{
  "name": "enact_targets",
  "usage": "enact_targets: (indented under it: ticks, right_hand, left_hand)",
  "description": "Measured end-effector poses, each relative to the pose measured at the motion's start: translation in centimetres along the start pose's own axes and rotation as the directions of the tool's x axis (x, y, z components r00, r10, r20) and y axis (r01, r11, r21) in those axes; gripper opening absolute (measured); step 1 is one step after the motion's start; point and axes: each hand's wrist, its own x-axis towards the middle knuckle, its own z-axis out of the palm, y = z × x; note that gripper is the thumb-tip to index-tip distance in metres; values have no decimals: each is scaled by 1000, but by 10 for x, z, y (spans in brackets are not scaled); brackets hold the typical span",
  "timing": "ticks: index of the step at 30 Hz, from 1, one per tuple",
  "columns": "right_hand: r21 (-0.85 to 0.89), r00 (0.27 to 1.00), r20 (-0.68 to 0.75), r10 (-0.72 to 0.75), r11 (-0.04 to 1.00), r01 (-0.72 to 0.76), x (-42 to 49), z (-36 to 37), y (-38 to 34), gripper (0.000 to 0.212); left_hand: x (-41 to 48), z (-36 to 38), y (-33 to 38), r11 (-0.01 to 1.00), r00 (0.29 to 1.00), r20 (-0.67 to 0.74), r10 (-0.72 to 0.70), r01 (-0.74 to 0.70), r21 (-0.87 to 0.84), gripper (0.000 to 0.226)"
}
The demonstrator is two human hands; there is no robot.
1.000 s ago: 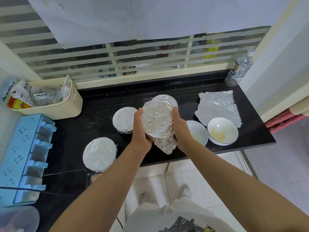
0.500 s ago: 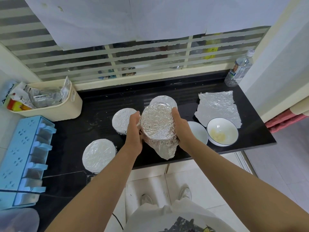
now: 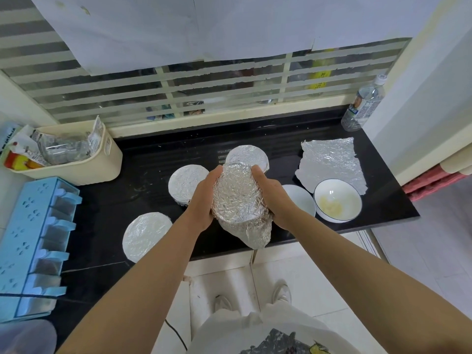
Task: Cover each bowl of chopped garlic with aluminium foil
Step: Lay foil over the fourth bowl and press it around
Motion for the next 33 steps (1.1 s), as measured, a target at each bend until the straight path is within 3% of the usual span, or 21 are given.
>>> enact_targets:
  ticks: [12,19,21,23,25,26,29,31,33]
  right_hand:
    - [-110,999,35,6,994,-2,1,-2,-7,51]
    - [-273,994,48,98,959,-81,2,-3,-13,79]
    - [-320,995,-69,-70,946,44,5,-5,-14,67]
    - [-333,912,-226,-343,907,259,9,-8,-8,44]
    - [-330,819,-335,-467,872,362,8,-11,-1,16]
    - [-330,797,-328,-507,852,406,5,-11,3,10]
    - [-374,811,-99,-576,777,506,-5,-4,11,33]
    - [-458,847,41,-530,743,488,-5,0,20,54]
    - [-536,849,86,-521,694,480,-1,2,28,63]
  left_hand:
    - [-3,2,-1,994,995,-18,-101,100,-45,40]
    - [-6,5,-7,985,983,-101,-155,146,-96,42]
    - [-7,6,-11,979,974,-157,-163,140,-149,43]
    - [-5,7,-14,962,956,-233,-178,119,-246,44]
    - [-4,8,-12,930,918,-337,-210,82,-359,42]
    - [-3,8,-10,914,889,-396,-229,57,-401,45]
    - [-4,11,-2,896,812,-529,-246,-18,-444,60]
    - [-5,14,2,885,800,-553,-234,-61,-462,61]
    - [-5,17,5,863,800,-553,-233,-92,-497,62]
